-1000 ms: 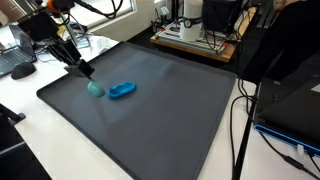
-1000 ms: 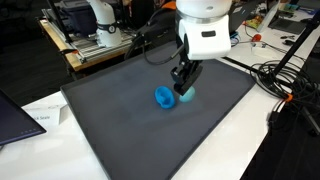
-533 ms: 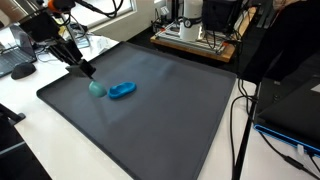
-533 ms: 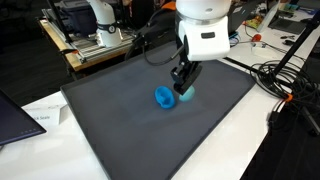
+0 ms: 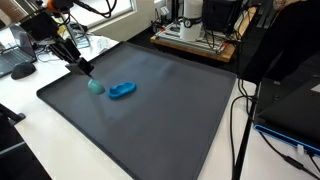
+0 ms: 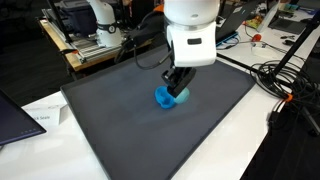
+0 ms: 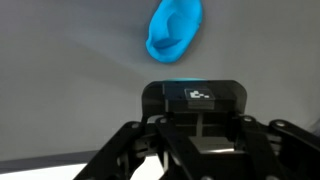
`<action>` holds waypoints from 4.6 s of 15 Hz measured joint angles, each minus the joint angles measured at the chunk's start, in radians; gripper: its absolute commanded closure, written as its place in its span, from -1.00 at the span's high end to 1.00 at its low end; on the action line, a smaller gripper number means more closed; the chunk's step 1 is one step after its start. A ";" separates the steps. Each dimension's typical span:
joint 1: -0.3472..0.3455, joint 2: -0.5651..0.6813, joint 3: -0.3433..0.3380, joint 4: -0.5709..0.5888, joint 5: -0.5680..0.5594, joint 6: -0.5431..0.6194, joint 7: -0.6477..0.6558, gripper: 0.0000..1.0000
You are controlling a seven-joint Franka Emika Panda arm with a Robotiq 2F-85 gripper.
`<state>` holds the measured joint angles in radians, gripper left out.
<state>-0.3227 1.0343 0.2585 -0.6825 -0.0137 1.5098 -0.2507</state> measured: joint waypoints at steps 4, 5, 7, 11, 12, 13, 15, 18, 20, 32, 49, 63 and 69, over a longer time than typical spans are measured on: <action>-0.043 0.000 0.015 -0.028 0.023 0.000 -0.013 -0.56; -0.056 -0.001 0.022 -0.037 0.033 0.000 -0.017 -0.56; -0.082 -0.001 0.035 -0.056 0.054 0.000 -0.023 -0.56; -0.131 -0.001 0.062 -0.096 0.101 0.001 -0.032 -0.56; -0.143 -0.001 0.070 -0.107 0.114 0.001 -0.036 -0.56; -0.155 -0.001 0.077 -0.117 0.130 0.004 -0.037 -0.56; -0.177 -0.001 0.090 -0.139 0.154 0.007 -0.040 -0.56; -0.207 0.000 0.105 -0.171 0.182 0.012 -0.051 -0.56; -0.224 0.000 0.113 -0.191 0.201 0.020 -0.060 -0.56; -0.295 0.009 0.148 -0.262 0.287 0.099 -0.105 -0.56; -0.278 -0.077 0.129 -0.353 0.235 0.211 -0.078 -0.56; -0.103 -0.561 -0.101 -0.833 0.150 0.250 -0.083 -0.56; 0.038 -0.758 -0.220 -1.049 0.137 0.263 -0.099 -0.56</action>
<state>-0.2843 0.2766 0.0386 -1.7312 0.1236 1.7733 -0.3495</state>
